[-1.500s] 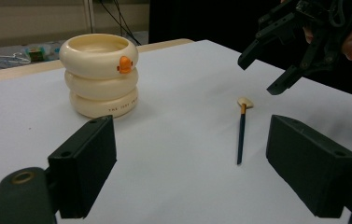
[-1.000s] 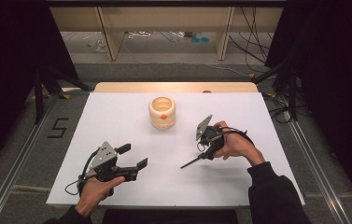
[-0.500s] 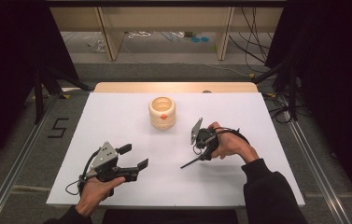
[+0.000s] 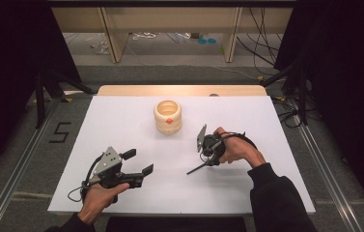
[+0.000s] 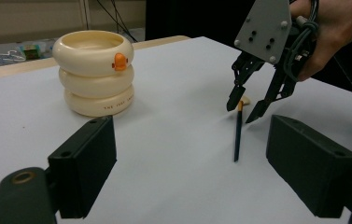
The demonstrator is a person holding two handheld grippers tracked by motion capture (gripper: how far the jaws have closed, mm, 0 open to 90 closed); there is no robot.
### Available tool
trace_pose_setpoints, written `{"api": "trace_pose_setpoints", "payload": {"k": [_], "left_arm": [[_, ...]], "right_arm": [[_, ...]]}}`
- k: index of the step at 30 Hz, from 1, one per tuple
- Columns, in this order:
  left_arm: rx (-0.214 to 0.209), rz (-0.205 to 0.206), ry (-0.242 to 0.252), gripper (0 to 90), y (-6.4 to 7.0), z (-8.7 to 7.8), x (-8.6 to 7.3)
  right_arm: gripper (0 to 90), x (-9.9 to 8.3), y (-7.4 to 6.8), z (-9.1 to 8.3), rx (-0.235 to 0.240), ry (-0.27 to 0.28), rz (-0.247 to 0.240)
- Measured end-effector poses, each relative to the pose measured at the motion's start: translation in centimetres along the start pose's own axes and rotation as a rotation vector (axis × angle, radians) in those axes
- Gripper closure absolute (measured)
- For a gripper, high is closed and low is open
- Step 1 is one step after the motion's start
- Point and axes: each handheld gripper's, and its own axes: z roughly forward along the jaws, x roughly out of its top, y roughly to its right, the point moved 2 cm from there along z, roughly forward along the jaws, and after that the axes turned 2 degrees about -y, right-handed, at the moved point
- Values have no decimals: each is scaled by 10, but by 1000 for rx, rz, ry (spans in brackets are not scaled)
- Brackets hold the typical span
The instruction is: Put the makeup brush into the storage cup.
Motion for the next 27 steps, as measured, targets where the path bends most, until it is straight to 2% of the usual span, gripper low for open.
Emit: {"api": "trace_pose_setpoints", "payload": {"k": [3, 11, 12, 13, 15, 16, 19, 21, 22, 24, 26, 27], "left_arm": [[-10, 0, 8, 159, -1, 1, 0], [0, -4, 1, 159, 0, 0, 0], [-2, -7, 3, 159, 0, 0, 0], [-3, -8, 4, 159, 0, 0, 1], [-4, -7, 2, 159, 1, 0, 0], [-2, -24, 2, 159, 2, 0, 0], [-3, -12, 2, 159, 1, 0, 1], [-2, -27, 3, 159, 2, 0, 0], [-2, -24, 3, 159, 2, 0, 0], [-7, -3, 2, 159, 0, 0, 1], [-1, -28, 3, 159, 2, 0, 0], [-3, -18, 4, 159, 1, 0, 0]], "right_arm": [[612, 0, -1, 1, 1, -4, -12], [639, 1, -1, 5, 5, -23, -32], [644, 1, -3, 4, 10, -48, 0], [647, 1, -4, 4, 13, -52, 2], [653, 0, -3, 4, 20, -55, 4], [656, 0, -3, 5, 20, -56, 4], [666, 0, -3, 5, 26, -59, 10], [679, -1, -2, 6, 29, -64, 1], [684, -1, 1, 6, 26, -73, -25], [699, -1, -1, 6, 40, -68, 0], [729, -1, -1, 6, 44, -70, 0], [742, -1, -1, 6, 55, -75, -6]]}}
